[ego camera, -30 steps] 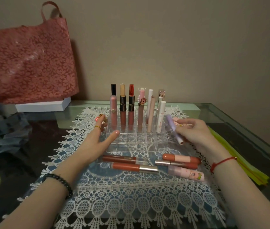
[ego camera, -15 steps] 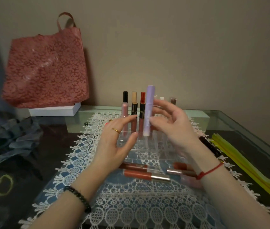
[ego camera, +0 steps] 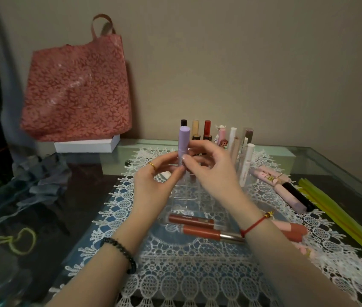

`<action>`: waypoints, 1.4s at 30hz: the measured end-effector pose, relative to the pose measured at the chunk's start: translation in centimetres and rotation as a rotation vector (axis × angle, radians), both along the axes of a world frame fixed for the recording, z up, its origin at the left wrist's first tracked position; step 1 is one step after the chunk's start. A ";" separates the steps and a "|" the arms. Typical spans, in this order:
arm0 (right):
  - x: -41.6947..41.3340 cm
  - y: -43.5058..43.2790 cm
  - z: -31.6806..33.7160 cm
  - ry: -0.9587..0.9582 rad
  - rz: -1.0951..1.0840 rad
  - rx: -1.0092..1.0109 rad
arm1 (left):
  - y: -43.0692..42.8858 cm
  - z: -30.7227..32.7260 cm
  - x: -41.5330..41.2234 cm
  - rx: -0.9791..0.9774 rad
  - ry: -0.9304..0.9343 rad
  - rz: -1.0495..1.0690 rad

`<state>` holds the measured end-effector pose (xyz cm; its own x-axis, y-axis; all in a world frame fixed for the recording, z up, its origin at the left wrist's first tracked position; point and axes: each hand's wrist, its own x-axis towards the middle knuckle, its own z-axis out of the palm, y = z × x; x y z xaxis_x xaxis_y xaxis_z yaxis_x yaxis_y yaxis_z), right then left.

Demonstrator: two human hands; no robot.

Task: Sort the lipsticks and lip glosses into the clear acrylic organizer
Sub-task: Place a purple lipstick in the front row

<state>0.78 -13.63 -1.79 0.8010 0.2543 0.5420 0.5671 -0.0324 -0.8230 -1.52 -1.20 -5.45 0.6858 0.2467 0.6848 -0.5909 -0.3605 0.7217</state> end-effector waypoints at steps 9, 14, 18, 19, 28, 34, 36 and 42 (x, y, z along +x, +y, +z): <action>0.8 0.4 -1.5 -0.022 -0.124 -0.089 | 0.6 -0.4 0.3 0.042 0.138 0.013; 1.1 0.7 -1.9 -0.009 -0.138 -0.082 | 0.5 -0.5 0.5 0.017 0.177 0.033; 1.3 1.0 -2.0 -0.009 -0.138 -0.078 | 0.6 -0.5 0.7 0.019 0.180 0.047; 1.3 1.0 -2.0 -0.010 -0.140 -0.084 | 0.7 -0.6 0.7 0.023 0.190 0.050; 1.5 0.8 -2.8 0.030 -0.151 -0.163 | 0.7 -1.1 1.0 0.047 0.298 0.027; 1.6 0.8 -3.0 0.037 -0.176 -0.180 | 0.7 -1.2 1.0 0.084 0.308 0.045; 1.6 0.8 -3.0 0.041 -0.173 -0.178 | 0.7 -1.3 1.0 0.095 0.312 0.057; 1.7 0.9 -3.1 0.031 -0.199 -0.195 | 0.7 -1.2 1.0 0.098 0.312 0.072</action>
